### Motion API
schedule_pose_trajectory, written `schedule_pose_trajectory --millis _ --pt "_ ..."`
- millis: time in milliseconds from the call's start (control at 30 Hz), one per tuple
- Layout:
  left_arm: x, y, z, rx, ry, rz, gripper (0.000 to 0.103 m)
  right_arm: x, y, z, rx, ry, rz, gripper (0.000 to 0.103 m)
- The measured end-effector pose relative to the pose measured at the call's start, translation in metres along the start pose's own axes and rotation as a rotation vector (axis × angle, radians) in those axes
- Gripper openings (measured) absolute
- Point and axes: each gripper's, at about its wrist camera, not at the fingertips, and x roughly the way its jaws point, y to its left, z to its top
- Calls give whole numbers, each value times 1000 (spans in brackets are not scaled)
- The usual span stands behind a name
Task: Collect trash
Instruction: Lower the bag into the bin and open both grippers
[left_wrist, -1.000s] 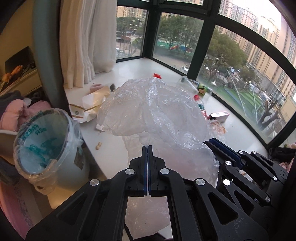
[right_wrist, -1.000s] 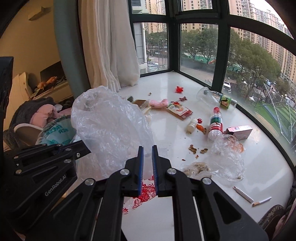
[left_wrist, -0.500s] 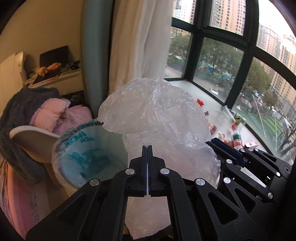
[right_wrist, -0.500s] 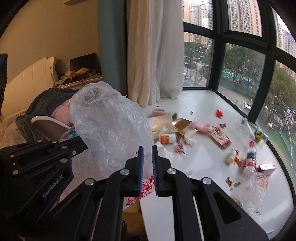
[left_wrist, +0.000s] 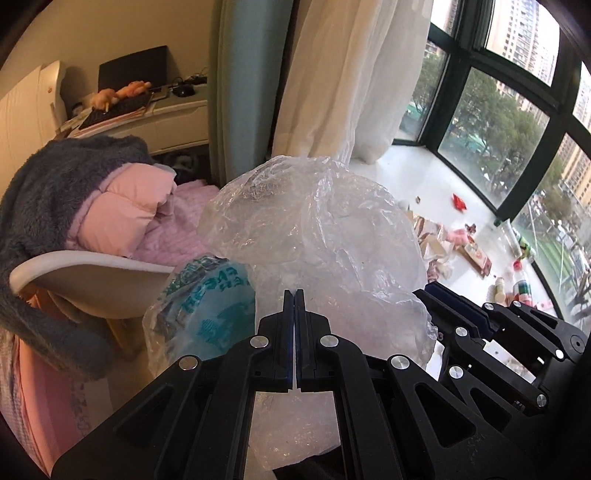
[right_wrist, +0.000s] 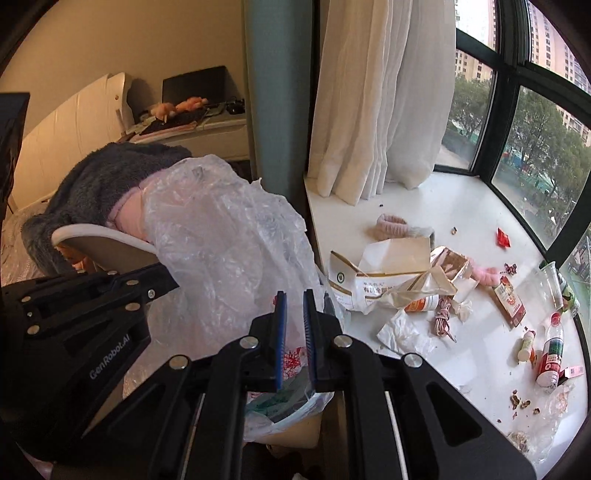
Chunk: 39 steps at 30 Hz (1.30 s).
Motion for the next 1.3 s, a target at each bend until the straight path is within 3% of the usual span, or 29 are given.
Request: schedule_pose_trajectory --millis 300,800,1000,1067,1133,1233,1300 --pt "12 3 10 -11 20 -12 0 10 -6 11 -23 15 4 11" --pt "8 10 4 -59 31 48 0 17 3 11 -62 45 68 11" --pt "3 4 0 -31 15 46 1 12 27 4 -174 37 102 11" --pt "2 5 -1 -35 13 58 1 12 30 5 -192 28 77 11" --pt "2 11 -2 -52 19 70 7 15 30 5 -176 33 78 11" --pt "0 21 -2 -84 13 95 30 18 29 7 -148 39 88 11" --pt "-3 25 -2 -98 0 102 54 19 30 8 -145 31 94 29"
